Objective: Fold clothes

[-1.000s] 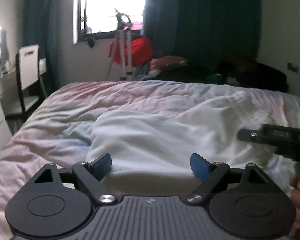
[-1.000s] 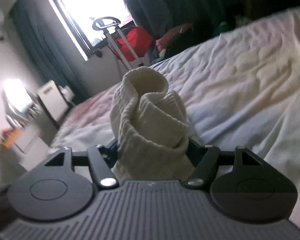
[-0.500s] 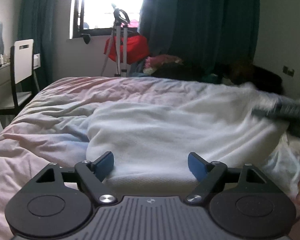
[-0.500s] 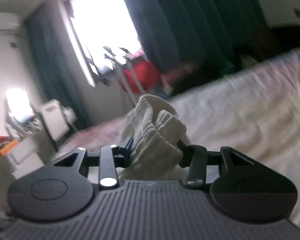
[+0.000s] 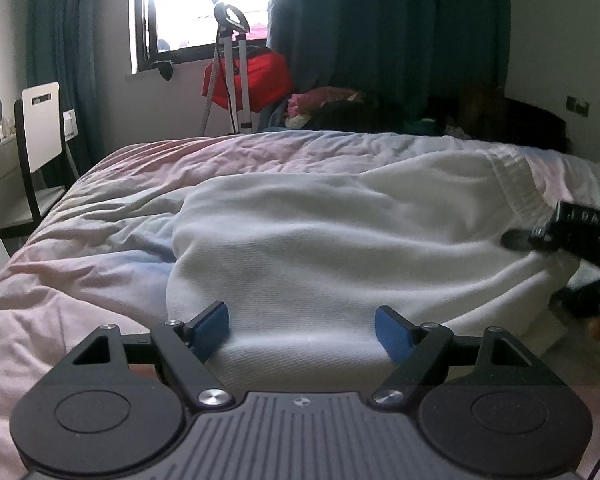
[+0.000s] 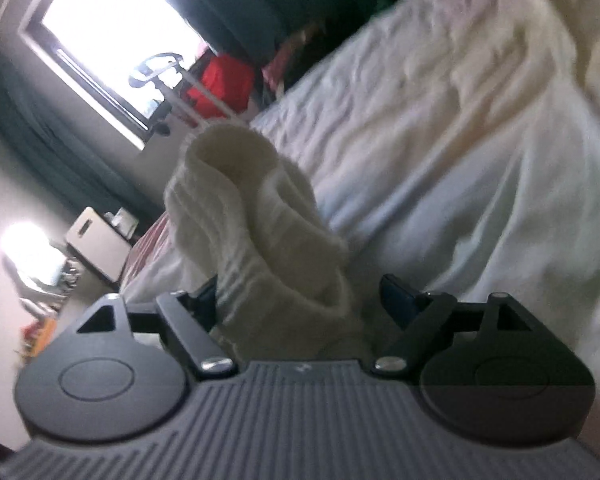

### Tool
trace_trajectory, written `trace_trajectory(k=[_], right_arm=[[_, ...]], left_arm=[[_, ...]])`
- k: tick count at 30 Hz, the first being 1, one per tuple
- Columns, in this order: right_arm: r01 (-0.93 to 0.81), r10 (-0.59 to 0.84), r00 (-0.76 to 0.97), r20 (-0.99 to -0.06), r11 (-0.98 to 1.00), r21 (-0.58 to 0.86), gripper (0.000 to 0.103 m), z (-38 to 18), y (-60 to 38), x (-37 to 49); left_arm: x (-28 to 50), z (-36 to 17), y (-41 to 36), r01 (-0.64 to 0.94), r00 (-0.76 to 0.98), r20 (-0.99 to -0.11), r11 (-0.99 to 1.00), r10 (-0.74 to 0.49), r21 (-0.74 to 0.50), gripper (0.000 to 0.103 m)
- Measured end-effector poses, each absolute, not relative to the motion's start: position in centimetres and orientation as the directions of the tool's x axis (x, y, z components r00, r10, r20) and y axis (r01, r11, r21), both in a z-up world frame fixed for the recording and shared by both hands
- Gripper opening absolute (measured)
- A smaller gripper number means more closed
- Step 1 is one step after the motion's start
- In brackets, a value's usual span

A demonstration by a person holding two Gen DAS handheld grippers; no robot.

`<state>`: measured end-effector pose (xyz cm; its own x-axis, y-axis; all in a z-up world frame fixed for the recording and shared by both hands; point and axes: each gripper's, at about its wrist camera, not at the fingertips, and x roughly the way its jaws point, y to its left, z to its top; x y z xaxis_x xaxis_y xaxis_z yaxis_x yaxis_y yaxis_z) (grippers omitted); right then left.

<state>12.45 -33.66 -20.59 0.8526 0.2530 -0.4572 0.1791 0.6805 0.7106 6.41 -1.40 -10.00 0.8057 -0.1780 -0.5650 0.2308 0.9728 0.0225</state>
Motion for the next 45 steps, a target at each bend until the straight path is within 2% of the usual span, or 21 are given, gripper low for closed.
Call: trace_trajectory(k=[4, 8, 13, 15, 16, 18, 21, 23, 26, 30, 33, 35, 37, 42, 44, 45], right_arm=[[0.136, 0.309, 0.857, -0.413, 0.638, 0.758, 0.089, -21.9, -34.0, 12.6], [0.054, 0.395, 0.837, -0.380, 0.630, 0.774, 0.090, -21.3, -33.1, 12.7], [-0.046, 0.397, 0.863, -0.313, 0.678, 0.734, 0.090, -19.0, -31.5, 11.5], [-0.037, 0.393, 0.863, -0.318, 0.675, 0.737, 0.089, -19.1, -31.6, 11.7], [-0.018, 0.385, 0.858, -0.342, 0.686, 0.728, 0.085, -19.4, -31.6, 11.9], [0.033, 0.349, 0.840, -0.414, 0.729, 0.683, 0.073, -20.0, -31.4, 12.2], [0.049, 0.323, 0.844, -0.428, 0.748, 0.662, 0.066, -19.7, -31.4, 12.0], [0.055, 0.298, 0.853, -0.429, 0.765, 0.641, 0.058, -19.1, -31.2, 11.7], [0.060, 0.263, 0.868, -0.422, 0.788, 0.613, 0.047, -18.5, -30.9, 11.3], [0.060, 0.242, 0.885, -0.398, 0.787, 0.613, 0.043, -18.3, -30.8, 11.0], [0.063, 0.237, 0.889, -0.392, 0.785, 0.617, 0.042, -18.4, -30.8, 11.2], [0.065, 0.233, 0.890, -0.392, 0.786, 0.615, 0.042, -18.4, -30.6, 11.2], [0.070, 0.227, 0.890, -0.395, 0.788, 0.611, 0.042, -18.3, -30.4, 11.4], [0.055, 0.223, 0.899, -0.377, 0.797, 0.602, 0.042, -17.5, -30.1, 11.2], [0.041, 0.225, 0.906, -0.359, 0.797, 0.603, 0.041, -17.0, -30.0, 11.0], [0.032, 0.227, 0.910, -0.346, 0.795, 0.606, 0.039, -16.7, -30.0, 10.8]], left_arm=[[6.5, -9.9, -0.5, 0.214, 0.801, -0.563, 0.976, -0.201, -0.044, 0.082], [6.4, -9.8, -0.4, 0.202, 0.801, -0.566, 0.978, -0.194, -0.050, 0.082], [6.4, -9.5, 0.1, 0.184, 0.807, -0.554, 0.979, -0.202, -0.090, 0.083], [6.3, -9.3, 0.6, 0.176, 0.813, -0.539, 0.975, -0.222, -0.135, 0.083], [6.2, -8.9, 1.3, 0.170, 0.816, -0.523, 0.967, -0.246, -0.190, 0.083], [6.1, -8.3, 2.7, 0.152, 0.824, -0.488, 0.942, -0.288, -0.300, 0.084], [6.0, -7.5, 5.4, 0.079, 0.853, -0.441, 0.904, -0.280, -0.421, 0.089], [6.5, -7.6, 6.8, 0.023, 0.855, -0.454, 0.892, -0.252, -0.451, 0.096], [7.7, -9.3, 7.9, -0.049, 0.814, -0.521, 0.864, -0.256, -0.501, 0.096], [9.2, -11.5, 8.8, -0.103, 0.735, -0.589, 0.804, -0.335, -0.585, 0.095], [9.5, -12.4, 8.9, -0.105, 0.711, -0.595, 0.779, -0.376, -0.618, 0.092], [9.6, -12.9, 8.9, -0.087, 0.690, -0.582, 0.748, -0.431, -0.658, 0.082], [9.4, -13.3, 9.3, -0.086, 0.685, -0.571, 0.728, -0.452, -0.680, 0.079], [8.8, -13.6, 9.9, -0.101, 0.702, -0.551, 0.703, -0.452, -0.704, 0.057], [8.2, -13.0, 9.6, -0.067, 0.725, -0.524, 0.711, -0.448, -0.700, 0.044], [7.9, -12.8, 9.6, -0.051, 0.739, -0.502, 0.706, -0.450, -0.707, 0.042]])
